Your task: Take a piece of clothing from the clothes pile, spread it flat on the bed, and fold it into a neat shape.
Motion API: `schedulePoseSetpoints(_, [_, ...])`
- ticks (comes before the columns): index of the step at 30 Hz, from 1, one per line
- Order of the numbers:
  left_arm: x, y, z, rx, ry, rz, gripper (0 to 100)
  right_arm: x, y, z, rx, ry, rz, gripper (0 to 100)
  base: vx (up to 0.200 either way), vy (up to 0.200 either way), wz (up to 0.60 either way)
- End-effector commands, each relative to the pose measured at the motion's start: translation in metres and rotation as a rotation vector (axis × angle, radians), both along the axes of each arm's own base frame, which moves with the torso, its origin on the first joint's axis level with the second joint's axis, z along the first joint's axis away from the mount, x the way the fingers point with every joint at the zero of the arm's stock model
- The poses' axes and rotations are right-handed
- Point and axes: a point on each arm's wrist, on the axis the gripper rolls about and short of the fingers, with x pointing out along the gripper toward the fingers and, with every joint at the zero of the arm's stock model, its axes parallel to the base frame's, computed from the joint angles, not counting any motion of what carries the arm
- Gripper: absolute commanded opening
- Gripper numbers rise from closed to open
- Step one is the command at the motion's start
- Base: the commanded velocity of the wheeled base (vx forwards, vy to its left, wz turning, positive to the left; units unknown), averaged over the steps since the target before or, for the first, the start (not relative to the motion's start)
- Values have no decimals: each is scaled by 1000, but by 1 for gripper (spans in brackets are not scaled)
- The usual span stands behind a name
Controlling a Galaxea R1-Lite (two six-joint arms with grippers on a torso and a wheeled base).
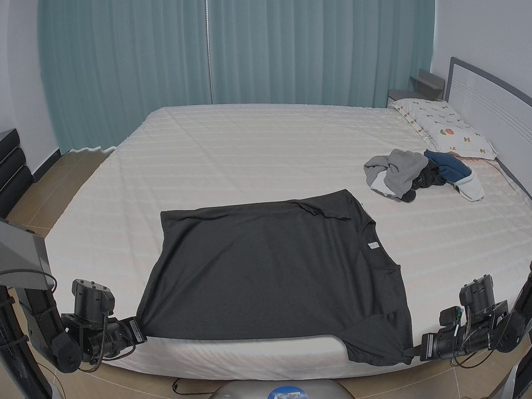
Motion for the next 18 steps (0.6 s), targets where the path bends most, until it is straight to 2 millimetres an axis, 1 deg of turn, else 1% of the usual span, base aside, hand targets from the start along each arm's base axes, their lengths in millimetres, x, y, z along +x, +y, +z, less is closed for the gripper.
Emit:
schedulePoseSetpoints(1, [0,0,0,-1,4,-1,0,3,0,-2,2,5,-4,100,0,0,0])
schedulePoseSetpoints(2, [0,0,0,-1,4,-1,100,4,0,-2,1,8,-4,100,0,0,0])
schedulePoseSetpoints(3, [-1,0,0,-5,1,-4,100,11,1,-2,7,-7,-9,100,0,0,0])
schedulePoseSetpoints(5, [0,0,0,-5,0,-4,100,11,2,-2,8,-8,-9,100,0,0,0])
schedulePoseSetpoints(8, [5,0,5,-21,-39,9,100,23,3,6,35,-50,-42,100,0,0,0])
schedulePoseSetpoints(9, [5,0,5,-22,-39,12,100,23,3,6,37,-52,-43,100,0,0,0])
schedulePoseSetpoints(10, [7,0,9,-38,-66,24,100,30,5,9,54,-70,-61,100,0,0,0])
schedulePoseSetpoints(13, [9,0,17,-56,-111,40,100,43,7,14,77,-96,-83,100,0,0,0])
schedulePoseSetpoints(14, [9,0,22,-63,-133,41,100,50,9,16,90,-109,-94,100,0,0,0])
schedulePoseSetpoints(16, [10,1,25,-65,-148,44,100,56,11,18,101,-121,-100,100,0,0,0])
schedulePoseSetpoints(18, [11,1,30,-73,-175,43,100,72,15,23,137,-145,-124,100,0,0,0])
